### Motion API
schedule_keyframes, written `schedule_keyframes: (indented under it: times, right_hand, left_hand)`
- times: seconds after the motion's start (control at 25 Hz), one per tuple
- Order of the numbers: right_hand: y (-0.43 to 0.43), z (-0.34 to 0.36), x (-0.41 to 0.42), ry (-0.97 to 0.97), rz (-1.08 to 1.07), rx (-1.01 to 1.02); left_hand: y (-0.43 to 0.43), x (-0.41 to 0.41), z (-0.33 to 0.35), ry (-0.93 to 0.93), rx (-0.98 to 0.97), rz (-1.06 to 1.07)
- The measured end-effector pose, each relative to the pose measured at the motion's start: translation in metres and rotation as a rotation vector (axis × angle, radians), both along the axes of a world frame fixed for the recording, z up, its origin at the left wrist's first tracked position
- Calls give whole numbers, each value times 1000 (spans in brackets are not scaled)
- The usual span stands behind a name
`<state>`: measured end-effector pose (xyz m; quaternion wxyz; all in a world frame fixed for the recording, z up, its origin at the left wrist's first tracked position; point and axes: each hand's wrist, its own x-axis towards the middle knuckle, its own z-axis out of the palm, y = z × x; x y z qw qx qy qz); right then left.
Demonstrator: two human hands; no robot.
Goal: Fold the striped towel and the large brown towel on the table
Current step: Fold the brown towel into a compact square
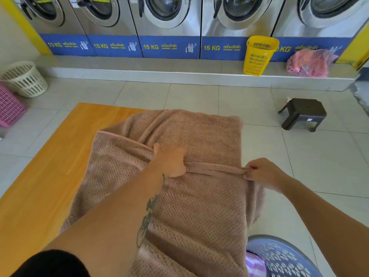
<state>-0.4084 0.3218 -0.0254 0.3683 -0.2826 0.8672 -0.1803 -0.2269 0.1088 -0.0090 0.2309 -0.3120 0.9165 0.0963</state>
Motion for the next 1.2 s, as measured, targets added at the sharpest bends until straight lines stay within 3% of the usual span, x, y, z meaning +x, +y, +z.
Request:
schedule_keyframes:
  times: [0.12,0.2,0.28,0.32,0.44,0.64,0.8,0.88,0.96,1.2]
  right_hand:
    - [-16,23,-16,-1,-113,-177]
    - [-23,34,-24,-131,-128,-244]
    - [-26,34,-29,-289,-111,-261]
    - [-26,31,-32,-280,-113,-267]
    - [-30,22,-47,36,-188,-298]
    - [-56,18,-71,315,-270,-344]
    - [-77,5,-87,340,-317,-211]
    - [-85,-6,-83,259,-168,-78]
    - [-97,-18,-74,282,-20,-75]
    - [-134,-35,-51,668,41,-93]
  left_hand:
    - [-14,-7,2,-15,0,-46]
    - [-26,-12,9,53,142,6]
    - [-35,-15,18,-25,239,36]
    - [-39,-15,19,-98,215,15]
    - [-57,-13,18,-176,71,-4]
    - [-103,-58,31,221,-325,-3]
    - [-115,-88,13,279,-306,60]
    - [-115,-82,-10,199,-299,63]
    - [-114,-71,-28,192,-297,65]
    - [-132,-18,-43,256,-439,209]
